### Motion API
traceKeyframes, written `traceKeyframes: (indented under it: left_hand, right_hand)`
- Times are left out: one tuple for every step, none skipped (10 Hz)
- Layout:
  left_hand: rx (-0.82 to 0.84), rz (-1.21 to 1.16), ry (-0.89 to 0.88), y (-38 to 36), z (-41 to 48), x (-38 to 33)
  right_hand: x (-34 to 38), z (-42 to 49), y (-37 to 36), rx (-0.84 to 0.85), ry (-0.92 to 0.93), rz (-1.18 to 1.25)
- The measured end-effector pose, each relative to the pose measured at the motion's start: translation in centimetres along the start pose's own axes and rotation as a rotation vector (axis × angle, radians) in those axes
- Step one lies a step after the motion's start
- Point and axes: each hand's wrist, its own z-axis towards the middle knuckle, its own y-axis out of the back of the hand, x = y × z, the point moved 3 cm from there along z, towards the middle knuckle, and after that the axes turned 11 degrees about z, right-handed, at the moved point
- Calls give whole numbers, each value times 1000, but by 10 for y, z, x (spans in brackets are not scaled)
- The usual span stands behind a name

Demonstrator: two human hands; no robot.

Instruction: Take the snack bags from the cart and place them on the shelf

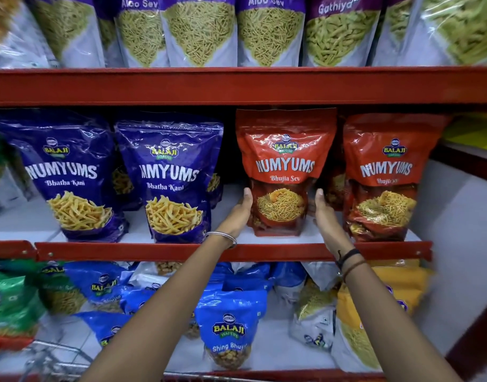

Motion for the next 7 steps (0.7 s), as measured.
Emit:
traceKeyframes:
  left_hand:
    - [35, 73, -22, 2, -18, -2]
    - [44, 140, -61, 3, -30, 2]
    - [49, 180, -75, 4, -41, 1]
    - [48, 188, -127, 2, -53, -2]
    - [-47, 164, -221, 2, -77, -7]
    - [-198, 188, -404, 13, -105, -17]
    - [-380, 233, -626, 46, -137, -58]
  right_hand:
    - [-4, -16, 8, 7, 11, -27]
    - [-8, -32, 13, 38, 54, -38]
    - [-8, -43, 15, 39, 63, -62]
    - [-6, -49, 16, 78, 55, -58]
    - [-13, -69, 26, 25, 172, 7]
    - [-33, -114, 44, -139, 259, 63]
    - [-135, -159, 93, -296, 122, 4]
